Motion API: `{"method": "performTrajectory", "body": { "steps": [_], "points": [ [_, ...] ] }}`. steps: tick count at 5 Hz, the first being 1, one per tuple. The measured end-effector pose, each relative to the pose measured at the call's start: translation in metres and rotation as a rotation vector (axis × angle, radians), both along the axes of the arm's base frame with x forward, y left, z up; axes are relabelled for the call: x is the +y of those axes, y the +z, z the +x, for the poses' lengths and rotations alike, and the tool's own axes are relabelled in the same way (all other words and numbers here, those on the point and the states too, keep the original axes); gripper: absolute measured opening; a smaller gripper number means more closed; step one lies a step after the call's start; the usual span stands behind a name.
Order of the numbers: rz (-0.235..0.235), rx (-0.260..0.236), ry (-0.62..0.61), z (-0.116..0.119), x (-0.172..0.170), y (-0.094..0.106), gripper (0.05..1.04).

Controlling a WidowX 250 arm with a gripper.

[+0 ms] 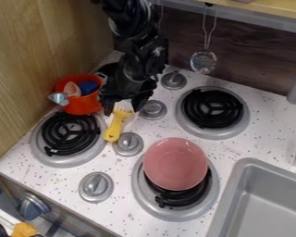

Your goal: Moved the yellow brush to the top right burner

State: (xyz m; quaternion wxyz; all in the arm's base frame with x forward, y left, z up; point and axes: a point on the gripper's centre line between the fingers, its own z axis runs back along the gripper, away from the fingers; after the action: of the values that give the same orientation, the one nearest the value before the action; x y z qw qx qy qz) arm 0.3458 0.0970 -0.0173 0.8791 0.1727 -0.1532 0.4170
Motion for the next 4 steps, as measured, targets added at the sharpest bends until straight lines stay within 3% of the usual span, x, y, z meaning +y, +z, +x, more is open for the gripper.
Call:
{"method": "performTrajectory", "body": {
  "steps": [2, 3, 4],
  "points": [
    [-0.008, -0.013, -0.013, -0.002, 0.0, -0.005, 1.001],
    [-0.023, -0.045, -0.026, 0.003, -0.001, -0.006, 1.001],
    [-0.044, -0.021, -0.036, -0.001, 0.001, -0.016, 1.001]
  ]
}}
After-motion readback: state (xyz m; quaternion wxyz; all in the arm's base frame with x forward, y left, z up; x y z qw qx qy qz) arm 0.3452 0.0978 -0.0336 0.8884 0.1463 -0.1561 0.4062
